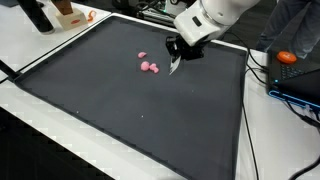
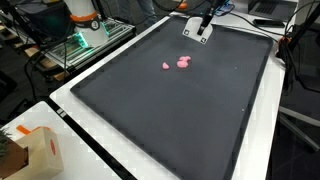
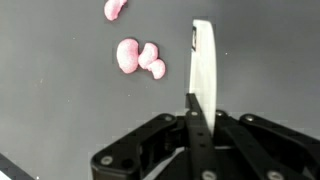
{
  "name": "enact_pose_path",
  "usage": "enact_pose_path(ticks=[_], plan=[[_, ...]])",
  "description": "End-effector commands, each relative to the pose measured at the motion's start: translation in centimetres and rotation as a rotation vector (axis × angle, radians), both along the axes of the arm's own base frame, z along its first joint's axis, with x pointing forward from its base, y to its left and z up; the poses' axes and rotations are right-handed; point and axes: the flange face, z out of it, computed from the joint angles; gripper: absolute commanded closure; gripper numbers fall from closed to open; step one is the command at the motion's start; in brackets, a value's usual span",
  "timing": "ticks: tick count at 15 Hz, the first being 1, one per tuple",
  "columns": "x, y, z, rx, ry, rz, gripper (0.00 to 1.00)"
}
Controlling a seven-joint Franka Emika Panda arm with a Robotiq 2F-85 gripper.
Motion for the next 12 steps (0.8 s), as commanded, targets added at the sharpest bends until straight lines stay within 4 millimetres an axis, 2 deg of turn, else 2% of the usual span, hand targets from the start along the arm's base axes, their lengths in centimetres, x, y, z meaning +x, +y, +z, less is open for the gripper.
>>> enact_pose_path(ticks=[1,6,12], plan=[[0.8,0.4,-1.1,-0.053,0.014,-0.011,0.99],[1.9,0.0,-1.5,-0.045,0.003,-0.054,0.99],[3.0,-1.5,-1.2,-0.026,-0.02,-0.129,0.99]])
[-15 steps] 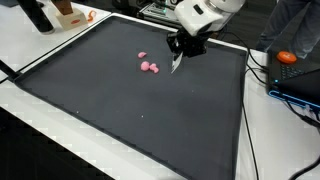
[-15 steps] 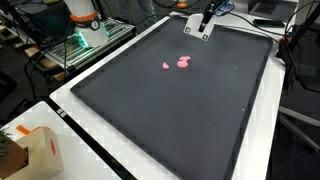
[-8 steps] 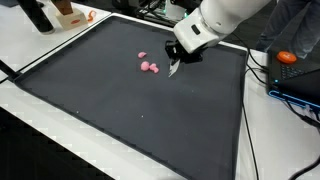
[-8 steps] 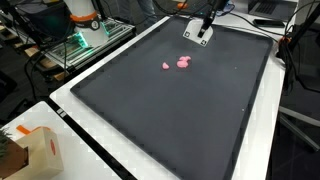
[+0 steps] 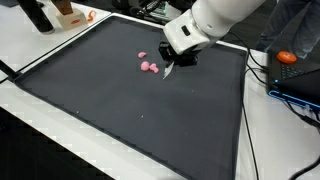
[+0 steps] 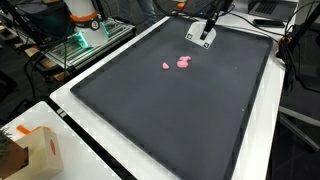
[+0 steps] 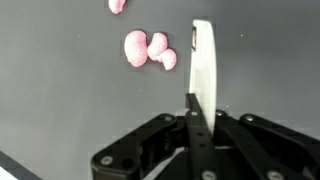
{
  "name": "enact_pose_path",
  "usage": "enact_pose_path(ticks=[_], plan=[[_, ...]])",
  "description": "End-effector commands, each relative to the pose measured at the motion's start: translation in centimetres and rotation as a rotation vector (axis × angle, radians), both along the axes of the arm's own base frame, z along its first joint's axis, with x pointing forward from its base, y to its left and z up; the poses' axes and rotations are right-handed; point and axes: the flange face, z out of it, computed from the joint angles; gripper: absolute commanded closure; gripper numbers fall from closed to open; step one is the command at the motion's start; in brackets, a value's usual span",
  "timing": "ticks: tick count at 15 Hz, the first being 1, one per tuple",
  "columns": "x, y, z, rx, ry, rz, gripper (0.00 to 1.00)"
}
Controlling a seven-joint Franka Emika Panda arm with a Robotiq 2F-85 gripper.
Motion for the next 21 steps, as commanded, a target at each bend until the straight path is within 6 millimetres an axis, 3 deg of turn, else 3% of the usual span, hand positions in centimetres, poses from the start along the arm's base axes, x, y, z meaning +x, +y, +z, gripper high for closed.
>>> enact_pose_path(ticks=[1,9,14,21], plan=[[0.6,-0.8,-0.1,0.007,0.0,-0.069,0.99],[2.0,-4.7,1.4,0.138,-0.072,-0.305,0.99],[2.7,-8.2,2.1,0.215,-0.134,-0.448,0.99],[0.3,-14.5,2.2,0.252,-0.156,-0.686,0.99]])
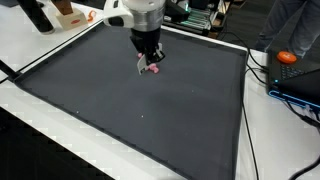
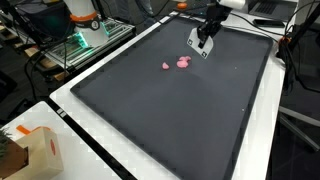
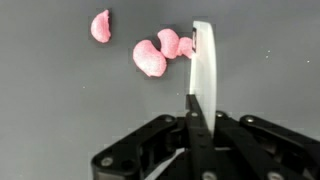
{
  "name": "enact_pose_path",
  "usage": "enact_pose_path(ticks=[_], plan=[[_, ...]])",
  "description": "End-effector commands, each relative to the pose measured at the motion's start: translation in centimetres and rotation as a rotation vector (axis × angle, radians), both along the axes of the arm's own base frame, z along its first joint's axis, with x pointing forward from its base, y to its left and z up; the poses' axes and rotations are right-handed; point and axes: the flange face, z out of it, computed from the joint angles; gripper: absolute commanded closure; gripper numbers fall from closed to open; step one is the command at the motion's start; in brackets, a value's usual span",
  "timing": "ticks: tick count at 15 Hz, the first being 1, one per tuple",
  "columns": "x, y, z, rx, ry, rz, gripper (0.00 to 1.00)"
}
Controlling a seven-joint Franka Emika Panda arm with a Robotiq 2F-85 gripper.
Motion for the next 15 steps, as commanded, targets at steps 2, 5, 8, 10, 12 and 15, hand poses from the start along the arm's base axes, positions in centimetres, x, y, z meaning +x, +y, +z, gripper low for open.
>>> enact_pose_path(ticks=[2,5,8,10,12,15], plan=[[-3.5,-4.0,0.6,0.074,-0.041,-0.147,0.99],[-5.4,-6.7,0.9,0.129,-0.085,-0.233,0.99],[-7.6,-9.1,0.8,0.198,-0.138,-0.306,0.99],[-9.1,-10.6,0.7,0.242,-0.163,-0.364,0.99],[-10.6,-12.0,0.5,0.286,-0.182,-0.42,0.99],[-12.3,-13.6,0.4,0.315,-0.212,-0.464,0.99]])
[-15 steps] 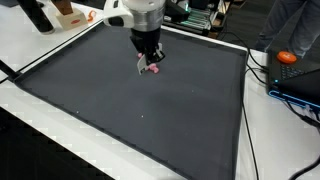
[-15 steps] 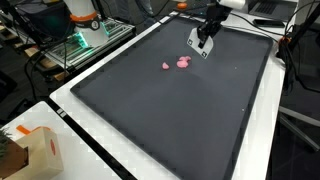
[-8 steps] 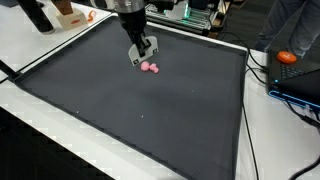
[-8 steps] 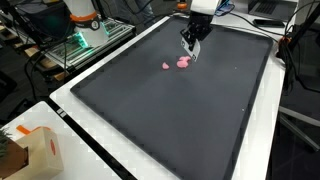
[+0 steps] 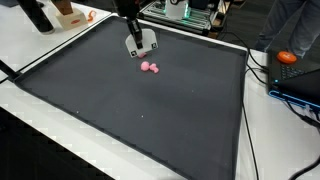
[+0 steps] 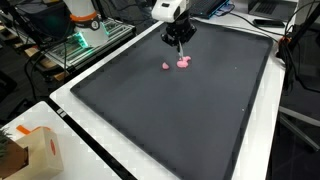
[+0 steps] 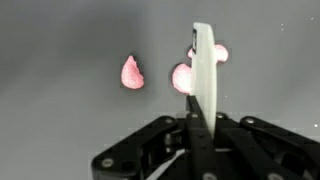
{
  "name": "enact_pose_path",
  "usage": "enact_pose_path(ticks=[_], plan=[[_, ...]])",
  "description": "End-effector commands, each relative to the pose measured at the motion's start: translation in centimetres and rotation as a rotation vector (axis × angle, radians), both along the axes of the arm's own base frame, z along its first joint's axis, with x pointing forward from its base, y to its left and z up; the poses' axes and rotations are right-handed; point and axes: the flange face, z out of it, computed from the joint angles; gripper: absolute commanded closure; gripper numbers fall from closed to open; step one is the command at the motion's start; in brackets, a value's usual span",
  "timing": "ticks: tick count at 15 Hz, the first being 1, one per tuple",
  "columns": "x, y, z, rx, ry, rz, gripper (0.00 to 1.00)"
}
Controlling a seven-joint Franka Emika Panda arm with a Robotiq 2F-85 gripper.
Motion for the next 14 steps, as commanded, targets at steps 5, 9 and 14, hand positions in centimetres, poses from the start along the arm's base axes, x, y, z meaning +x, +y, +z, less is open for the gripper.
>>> enact_pose_path(ticks=[5,9,14], plan=[[-4.9,-3.2,0.4,0.039,-0.068,-0.08,0.99],[-6.4,-4.2,0.2,0.041,-0.079,-0.118,0.99],[-7.3,-5.3,0.3,0.071,-0.111,-0.149,0.99]])
